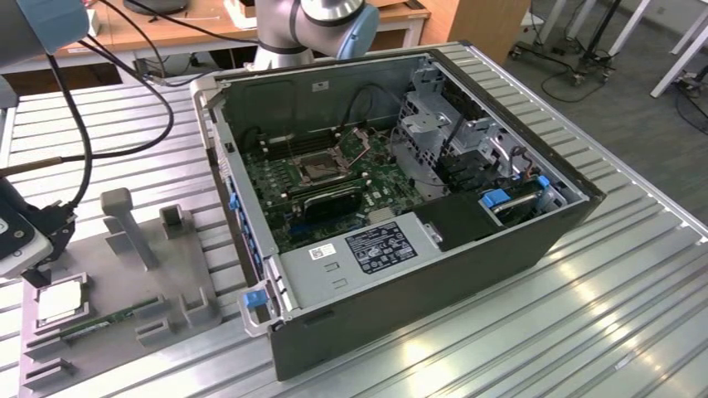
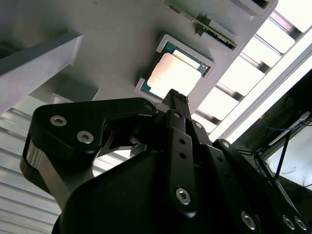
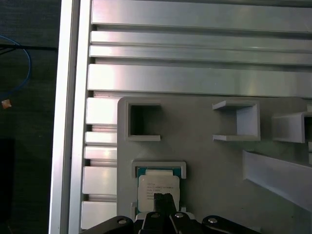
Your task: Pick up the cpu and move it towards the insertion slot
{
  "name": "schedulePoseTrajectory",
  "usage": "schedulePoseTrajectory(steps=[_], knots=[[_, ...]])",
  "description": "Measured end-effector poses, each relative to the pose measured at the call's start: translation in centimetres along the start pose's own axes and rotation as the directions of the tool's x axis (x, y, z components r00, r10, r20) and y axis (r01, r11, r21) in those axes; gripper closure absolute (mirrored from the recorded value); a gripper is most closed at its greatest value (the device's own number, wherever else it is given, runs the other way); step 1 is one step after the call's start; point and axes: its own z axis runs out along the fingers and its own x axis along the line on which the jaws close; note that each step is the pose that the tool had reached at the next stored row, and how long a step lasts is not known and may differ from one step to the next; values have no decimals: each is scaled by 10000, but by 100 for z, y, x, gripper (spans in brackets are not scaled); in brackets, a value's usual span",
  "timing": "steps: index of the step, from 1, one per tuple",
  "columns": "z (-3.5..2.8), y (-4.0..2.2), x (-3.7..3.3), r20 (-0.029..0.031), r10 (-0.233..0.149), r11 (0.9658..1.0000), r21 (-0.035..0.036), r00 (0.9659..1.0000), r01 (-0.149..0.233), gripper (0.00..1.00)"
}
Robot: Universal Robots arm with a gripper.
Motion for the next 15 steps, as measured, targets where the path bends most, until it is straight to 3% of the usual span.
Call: schedulePoseTrajectory(steps=[15], knots=[[73,-6,2,26,-2,10000,0,10000,2,89]])
